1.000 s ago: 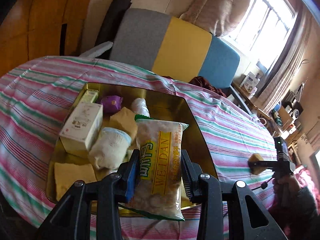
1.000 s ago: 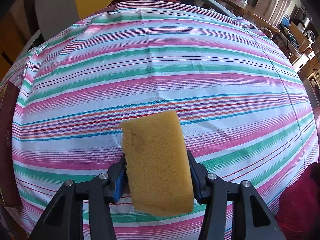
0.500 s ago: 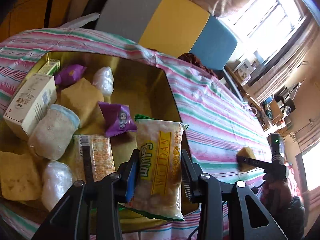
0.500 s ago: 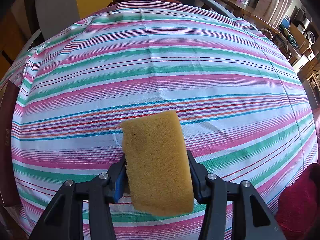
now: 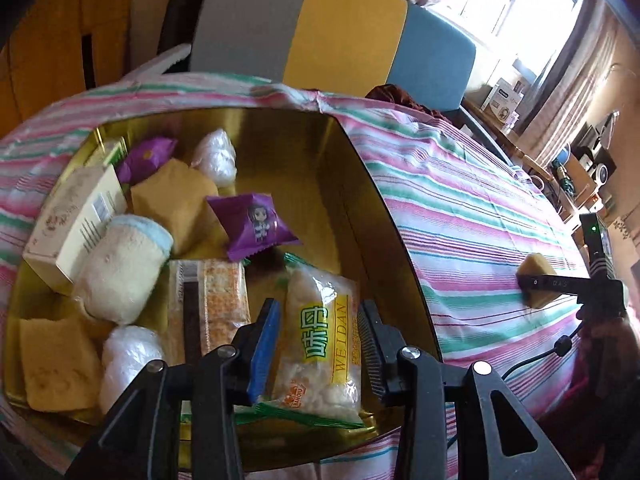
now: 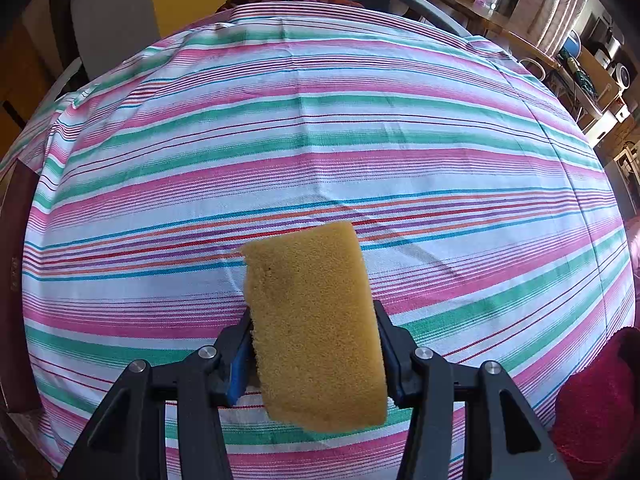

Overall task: Organize objects
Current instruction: 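Carry the WEIDAN packet over the gold tray while the right gripper holds the tan sponge, then open the left gripper to release the WEIDAN packet into the tray, then carry the tan sponge into the gold tray and open the right gripper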

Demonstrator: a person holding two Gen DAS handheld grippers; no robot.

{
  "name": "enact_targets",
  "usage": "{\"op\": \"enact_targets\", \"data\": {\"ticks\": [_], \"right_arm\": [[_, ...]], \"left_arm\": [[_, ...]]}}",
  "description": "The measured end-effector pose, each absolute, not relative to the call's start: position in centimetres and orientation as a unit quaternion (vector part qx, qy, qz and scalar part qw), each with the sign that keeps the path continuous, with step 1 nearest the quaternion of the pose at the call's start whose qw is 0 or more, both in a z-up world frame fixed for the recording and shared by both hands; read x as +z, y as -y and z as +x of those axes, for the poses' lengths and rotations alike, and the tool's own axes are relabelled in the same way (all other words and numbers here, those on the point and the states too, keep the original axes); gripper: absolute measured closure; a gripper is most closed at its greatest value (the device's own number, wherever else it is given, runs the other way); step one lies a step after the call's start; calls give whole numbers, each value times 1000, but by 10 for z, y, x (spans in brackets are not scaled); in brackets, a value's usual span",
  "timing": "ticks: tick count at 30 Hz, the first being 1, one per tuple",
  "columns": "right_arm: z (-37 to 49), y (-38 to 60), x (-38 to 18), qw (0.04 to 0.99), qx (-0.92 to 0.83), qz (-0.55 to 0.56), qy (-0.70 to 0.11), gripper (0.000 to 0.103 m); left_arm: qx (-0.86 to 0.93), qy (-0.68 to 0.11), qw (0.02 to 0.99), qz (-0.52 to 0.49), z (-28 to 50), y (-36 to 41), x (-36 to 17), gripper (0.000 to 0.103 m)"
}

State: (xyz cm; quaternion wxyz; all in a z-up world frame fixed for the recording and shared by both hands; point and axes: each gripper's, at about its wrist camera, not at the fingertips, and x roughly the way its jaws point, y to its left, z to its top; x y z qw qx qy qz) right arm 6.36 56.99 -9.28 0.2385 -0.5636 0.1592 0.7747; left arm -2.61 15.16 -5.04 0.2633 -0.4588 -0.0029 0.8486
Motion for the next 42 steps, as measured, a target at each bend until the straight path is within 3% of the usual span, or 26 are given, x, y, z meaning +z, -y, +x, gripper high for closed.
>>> {"op": "enact_targets", "data": {"ticks": [19,24,35,42], "right_arm": [[52,-528,-80,211,789,-563,-126,53],[13,-481,-77,154,816,-545,-121,53],[-31,-318,-7,-15,864,-495,-87,53],[-63,-230,-19,-101,849,-518,-32,53]], "left_arm": [[895,-21,202,-397,-15,-108,-16,62],[899,-15,196,-392,-15,-101,-13,61],[909,16,162,-383,-17,-63,-7,58],[918,34,130,-374,-21,-30,-2,58]]}}
